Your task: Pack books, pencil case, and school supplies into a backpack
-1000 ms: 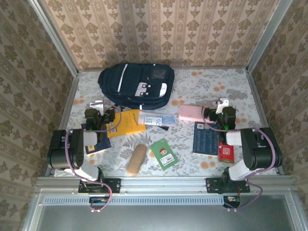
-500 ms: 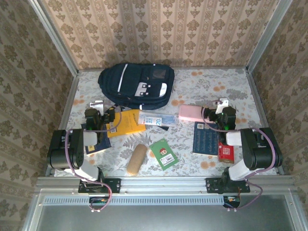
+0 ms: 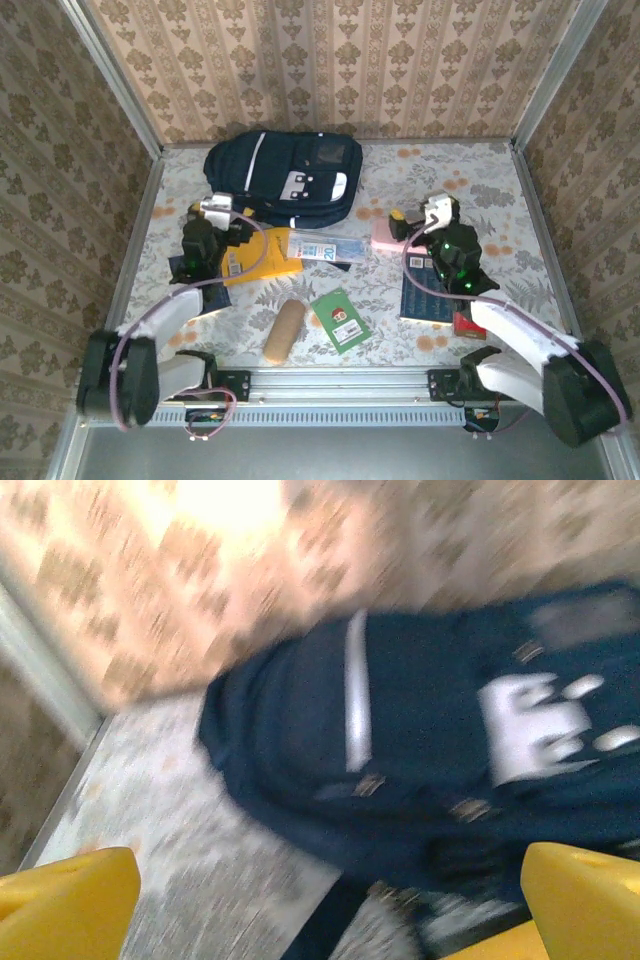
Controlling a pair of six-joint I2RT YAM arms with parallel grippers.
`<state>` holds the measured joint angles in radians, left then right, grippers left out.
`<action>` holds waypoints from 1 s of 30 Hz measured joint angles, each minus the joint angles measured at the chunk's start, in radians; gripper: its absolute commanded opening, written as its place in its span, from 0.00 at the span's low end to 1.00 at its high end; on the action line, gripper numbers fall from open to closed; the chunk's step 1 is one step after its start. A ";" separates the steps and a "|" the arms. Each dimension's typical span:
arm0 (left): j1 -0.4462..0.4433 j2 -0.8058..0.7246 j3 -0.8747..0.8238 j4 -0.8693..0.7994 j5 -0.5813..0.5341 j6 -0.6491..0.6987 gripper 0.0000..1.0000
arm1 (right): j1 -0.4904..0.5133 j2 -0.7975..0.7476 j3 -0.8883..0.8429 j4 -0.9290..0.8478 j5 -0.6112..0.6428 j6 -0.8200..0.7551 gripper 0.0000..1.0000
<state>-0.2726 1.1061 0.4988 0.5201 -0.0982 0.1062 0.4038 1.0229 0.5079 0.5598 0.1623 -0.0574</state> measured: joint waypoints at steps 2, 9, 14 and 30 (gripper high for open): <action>-0.066 -0.082 0.079 -0.098 0.037 -0.004 1.00 | 0.119 -0.035 0.106 -0.099 0.049 -0.017 1.00; -0.270 -0.201 0.366 -0.557 -0.058 -0.185 1.00 | 0.350 -0.017 0.446 -0.517 0.214 0.140 1.00; -0.214 -0.129 0.542 -0.944 -0.098 -0.419 1.00 | 0.248 -0.082 0.375 -0.596 0.202 0.332 1.00; -0.111 0.023 0.534 -1.207 0.130 -0.664 1.00 | 0.087 0.759 0.826 -0.898 -0.248 0.797 0.88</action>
<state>-0.3832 1.1290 1.0328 -0.6868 0.0315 -0.5575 0.4911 1.7821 1.3334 -0.3386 -0.0860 0.7391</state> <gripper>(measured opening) 0.999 0.928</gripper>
